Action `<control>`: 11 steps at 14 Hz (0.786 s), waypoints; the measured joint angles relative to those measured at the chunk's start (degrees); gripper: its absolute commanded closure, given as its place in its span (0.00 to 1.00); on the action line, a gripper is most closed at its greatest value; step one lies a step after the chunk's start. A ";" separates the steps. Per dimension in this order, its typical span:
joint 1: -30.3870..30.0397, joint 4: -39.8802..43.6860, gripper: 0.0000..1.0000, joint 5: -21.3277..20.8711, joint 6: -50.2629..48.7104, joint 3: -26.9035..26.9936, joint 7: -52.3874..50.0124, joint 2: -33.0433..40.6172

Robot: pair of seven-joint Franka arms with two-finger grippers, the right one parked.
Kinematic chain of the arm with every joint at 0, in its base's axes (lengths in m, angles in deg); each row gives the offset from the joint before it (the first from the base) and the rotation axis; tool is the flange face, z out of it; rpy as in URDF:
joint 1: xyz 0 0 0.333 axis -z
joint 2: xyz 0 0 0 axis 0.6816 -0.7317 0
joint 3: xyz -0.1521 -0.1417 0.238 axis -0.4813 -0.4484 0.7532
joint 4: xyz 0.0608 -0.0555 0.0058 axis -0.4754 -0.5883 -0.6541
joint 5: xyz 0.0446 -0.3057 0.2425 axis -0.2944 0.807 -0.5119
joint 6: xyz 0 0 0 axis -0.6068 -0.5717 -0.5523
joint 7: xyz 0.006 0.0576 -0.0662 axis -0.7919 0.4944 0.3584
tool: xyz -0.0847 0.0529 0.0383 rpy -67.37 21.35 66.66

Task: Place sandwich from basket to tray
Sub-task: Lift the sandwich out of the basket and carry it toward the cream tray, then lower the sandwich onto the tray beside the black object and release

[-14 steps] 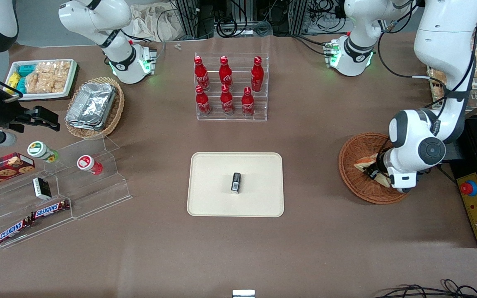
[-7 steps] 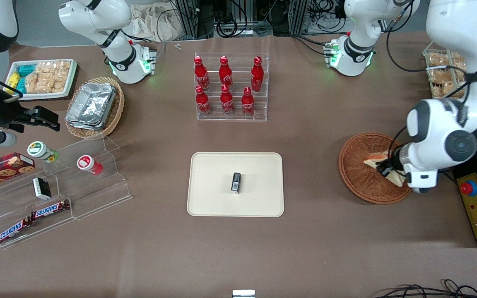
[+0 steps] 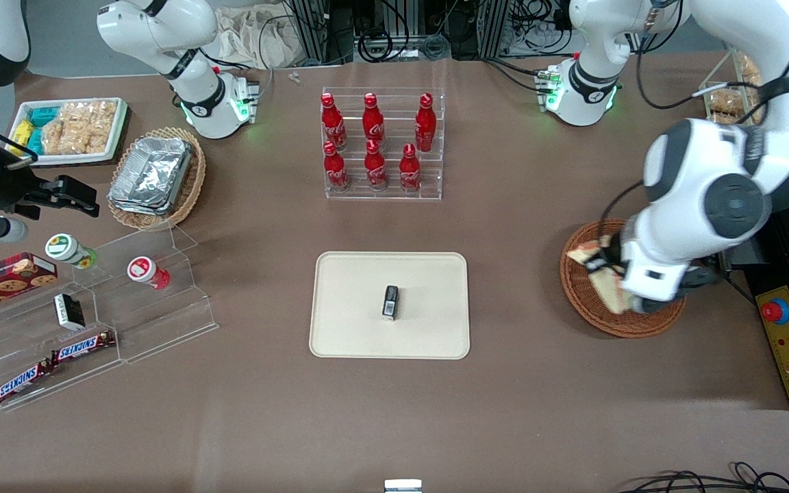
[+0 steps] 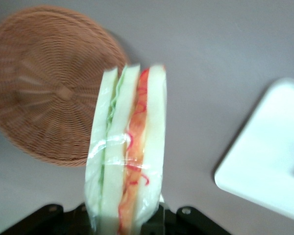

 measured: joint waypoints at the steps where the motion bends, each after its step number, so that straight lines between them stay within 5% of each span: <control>1: 0.10 0.00 1.00 -0.01 1.79 -1.93 1.34 -1.59; 11: 14.48 9.68 0.98 -10.97 19.53 -5.40 1.00 -23.38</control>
